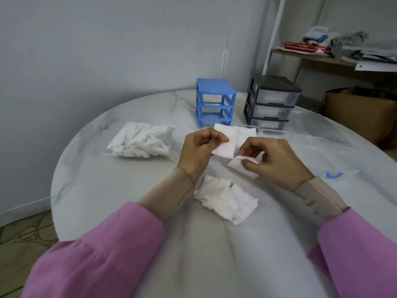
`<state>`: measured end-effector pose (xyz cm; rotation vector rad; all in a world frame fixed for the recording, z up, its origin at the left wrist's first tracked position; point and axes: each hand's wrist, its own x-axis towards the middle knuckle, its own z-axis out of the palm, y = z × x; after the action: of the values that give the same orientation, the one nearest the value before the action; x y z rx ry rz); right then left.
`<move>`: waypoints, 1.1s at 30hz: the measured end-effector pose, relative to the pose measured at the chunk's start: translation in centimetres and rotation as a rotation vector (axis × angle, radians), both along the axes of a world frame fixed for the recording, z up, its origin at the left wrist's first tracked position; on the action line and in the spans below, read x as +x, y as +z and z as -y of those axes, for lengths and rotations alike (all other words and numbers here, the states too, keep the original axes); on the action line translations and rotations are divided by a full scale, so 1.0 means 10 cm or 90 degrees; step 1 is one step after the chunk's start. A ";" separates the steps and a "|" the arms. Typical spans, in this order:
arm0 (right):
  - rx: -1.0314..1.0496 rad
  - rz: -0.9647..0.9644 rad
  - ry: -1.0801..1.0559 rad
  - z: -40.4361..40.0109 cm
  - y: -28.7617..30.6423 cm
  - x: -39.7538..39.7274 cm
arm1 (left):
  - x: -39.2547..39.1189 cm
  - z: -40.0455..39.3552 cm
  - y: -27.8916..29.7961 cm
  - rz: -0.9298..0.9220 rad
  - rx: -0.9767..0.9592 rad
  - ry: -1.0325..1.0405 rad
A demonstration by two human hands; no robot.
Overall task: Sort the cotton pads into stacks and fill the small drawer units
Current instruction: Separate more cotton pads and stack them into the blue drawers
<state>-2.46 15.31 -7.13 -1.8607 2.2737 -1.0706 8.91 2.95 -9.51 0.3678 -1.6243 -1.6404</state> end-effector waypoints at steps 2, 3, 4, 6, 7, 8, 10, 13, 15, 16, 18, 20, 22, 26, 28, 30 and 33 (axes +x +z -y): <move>-0.070 0.113 -0.002 0.01 0.02 0.02 | 0.00 -0.01 0.00 -0.003 0.010 0.002; -0.101 0.185 -0.001 0.02 0.02 0.03 | 0.01 -0.01 0.00 -0.007 0.016 0.001; -0.130 0.261 0.003 0.04 0.02 0.05 | 0.01 -0.02 0.00 -0.010 0.028 -0.005; -0.188 0.403 0.013 0.07 0.00 0.07 | 0.00 -0.03 0.02 -0.013 0.062 -0.025; -0.209 0.462 0.017 0.08 0.00 0.08 | 0.00 -0.03 0.02 -0.010 0.081 -0.035; -0.221 0.504 0.017 0.09 -0.01 0.09 | -0.01 -0.04 0.02 -0.006 0.097 -0.045; -0.232 0.544 0.004 0.10 -0.02 0.09 | -0.03 -0.04 0.02 0.006 0.115 -0.065; -0.248 0.578 -0.009 0.10 -0.03 0.06 | -0.04 -0.05 0.02 0.017 0.139 -0.084; -0.258 0.581 -0.005 0.10 -0.03 0.05 | -0.05 -0.05 0.02 0.020 0.167 -0.089; -0.262 0.569 -0.006 0.10 -0.03 0.05 | -0.05 -0.05 0.02 0.023 0.176 -0.092; -0.264 0.540 -0.019 0.10 -0.04 0.06 | -0.06 -0.04 0.03 0.035 0.178 -0.107; -0.269 0.521 -0.043 0.11 -0.06 0.05 | -0.05 -0.05 0.03 0.043 0.179 -0.131; -0.275 0.514 -0.064 0.12 -0.07 0.03 | -0.05 -0.06 0.04 0.042 0.191 -0.149; -0.272 0.522 -0.091 0.14 -0.11 0.02 | -0.05 -0.07 0.06 0.036 0.216 -0.147; -0.271 0.503 -0.102 0.15 -0.12 0.03 | -0.05 -0.07 0.04 0.034 0.183 -0.145; -0.270 0.476 -0.106 0.14 -0.12 0.04 | -0.04 -0.07 0.01 0.038 0.146 -0.145; -0.260 0.457 -0.101 0.13 -0.11 0.05 | -0.03 -0.06 0.01 0.040 0.135 -0.135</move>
<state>-1.95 13.97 -8.23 -1.0821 1.8732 -1.9459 8.59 3.55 -9.38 0.3680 -1.5831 -1.9880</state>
